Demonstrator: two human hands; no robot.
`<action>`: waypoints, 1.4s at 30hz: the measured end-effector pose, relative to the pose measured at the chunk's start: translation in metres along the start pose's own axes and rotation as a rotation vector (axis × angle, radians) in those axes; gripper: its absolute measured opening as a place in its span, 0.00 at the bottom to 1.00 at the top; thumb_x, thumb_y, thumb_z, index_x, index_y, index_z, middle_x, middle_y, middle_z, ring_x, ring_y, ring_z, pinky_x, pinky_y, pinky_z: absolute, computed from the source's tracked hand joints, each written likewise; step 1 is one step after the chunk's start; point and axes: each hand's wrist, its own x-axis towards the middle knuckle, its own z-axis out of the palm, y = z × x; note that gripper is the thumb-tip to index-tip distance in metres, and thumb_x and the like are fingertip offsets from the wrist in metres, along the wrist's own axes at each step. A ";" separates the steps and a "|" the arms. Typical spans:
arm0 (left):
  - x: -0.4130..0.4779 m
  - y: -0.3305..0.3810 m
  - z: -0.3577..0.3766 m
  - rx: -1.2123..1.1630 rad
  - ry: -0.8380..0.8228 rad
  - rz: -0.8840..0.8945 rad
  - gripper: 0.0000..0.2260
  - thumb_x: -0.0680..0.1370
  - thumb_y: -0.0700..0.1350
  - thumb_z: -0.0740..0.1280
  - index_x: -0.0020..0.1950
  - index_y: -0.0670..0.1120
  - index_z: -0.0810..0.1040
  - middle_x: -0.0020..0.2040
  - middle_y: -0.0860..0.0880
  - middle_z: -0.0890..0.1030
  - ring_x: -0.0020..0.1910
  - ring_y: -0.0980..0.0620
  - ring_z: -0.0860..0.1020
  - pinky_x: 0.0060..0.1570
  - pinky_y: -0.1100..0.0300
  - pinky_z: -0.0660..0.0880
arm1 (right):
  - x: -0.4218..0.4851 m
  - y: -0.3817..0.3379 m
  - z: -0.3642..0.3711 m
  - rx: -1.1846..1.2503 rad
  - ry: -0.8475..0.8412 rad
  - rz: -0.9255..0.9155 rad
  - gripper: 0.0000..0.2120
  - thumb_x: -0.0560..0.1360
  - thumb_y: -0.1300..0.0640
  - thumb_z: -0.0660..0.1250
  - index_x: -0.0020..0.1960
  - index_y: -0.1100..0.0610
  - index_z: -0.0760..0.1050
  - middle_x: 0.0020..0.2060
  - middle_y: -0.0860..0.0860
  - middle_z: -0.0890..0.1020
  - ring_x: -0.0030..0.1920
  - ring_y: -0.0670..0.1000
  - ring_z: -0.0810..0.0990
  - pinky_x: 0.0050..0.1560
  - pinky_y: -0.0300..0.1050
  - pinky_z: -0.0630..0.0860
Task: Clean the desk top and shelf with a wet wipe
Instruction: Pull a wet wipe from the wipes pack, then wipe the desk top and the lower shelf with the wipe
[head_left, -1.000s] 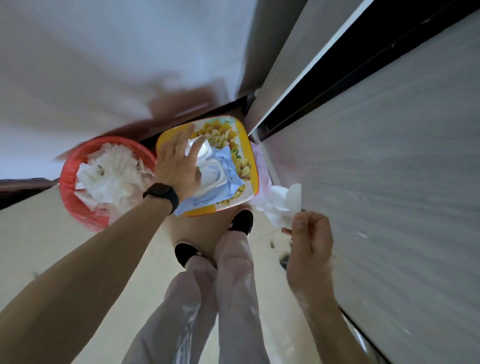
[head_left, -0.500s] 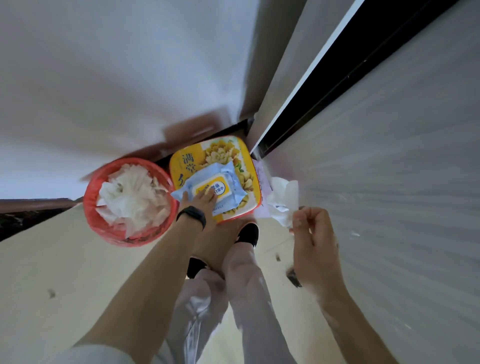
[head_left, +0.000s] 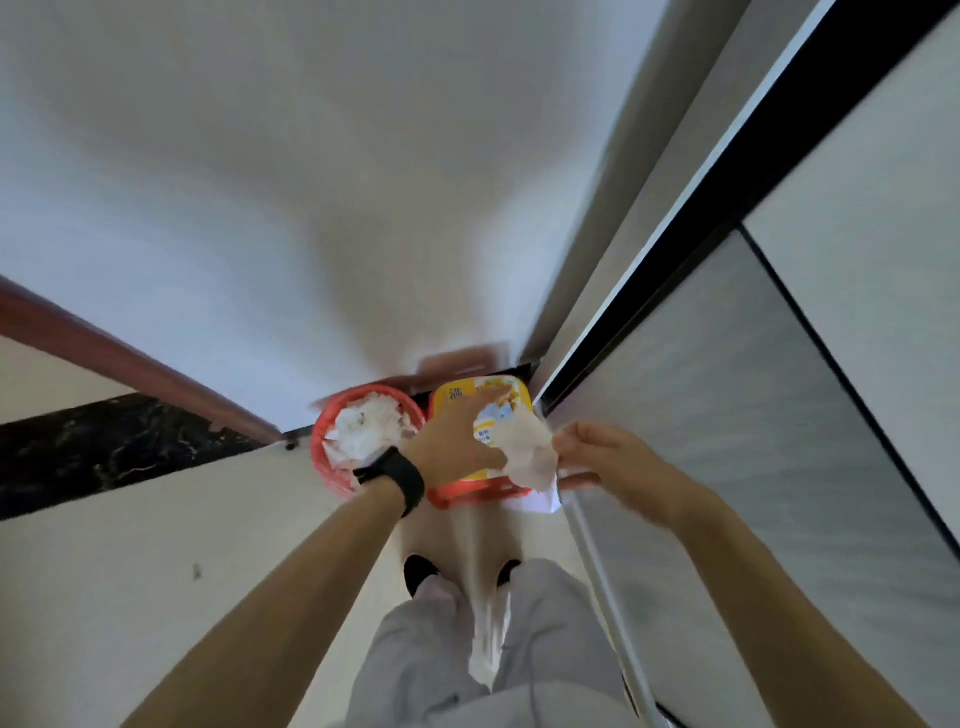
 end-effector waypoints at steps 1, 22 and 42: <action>-0.024 0.010 -0.002 -0.007 0.022 -0.004 0.27 0.69 0.44 0.77 0.66 0.54 0.74 0.67 0.56 0.74 0.65 0.55 0.73 0.64 0.55 0.73 | -0.015 -0.011 0.003 0.007 -0.084 -0.017 0.07 0.81 0.63 0.61 0.47 0.61 0.76 0.40 0.52 0.82 0.41 0.48 0.83 0.44 0.42 0.82; -0.494 -0.040 0.189 -1.131 1.436 -0.138 0.12 0.73 0.45 0.71 0.51 0.40 0.74 0.49 0.41 0.83 0.48 0.43 0.82 0.51 0.51 0.77 | -0.196 0.071 0.300 -0.250 -0.937 -0.177 0.26 0.71 0.55 0.76 0.67 0.50 0.73 0.50 0.54 0.86 0.52 0.54 0.85 0.54 0.51 0.82; -0.837 -0.112 0.572 -1.083 2.234 -0.518 0.17 0.74 0.40 0.74 0.60 0.56 0.81 0.52 0.52 0.82 0.50 0.60 0.78 0.51 0.66 0.73 | -0.536 0.357 0.528 -0.943 -1.506 -0.586 0.04 0.77 0.57 0.71 0.50 0.50 0.82 0.39 0.45 0.85 0.38 0.45 0.79 0.40 0.36 0.75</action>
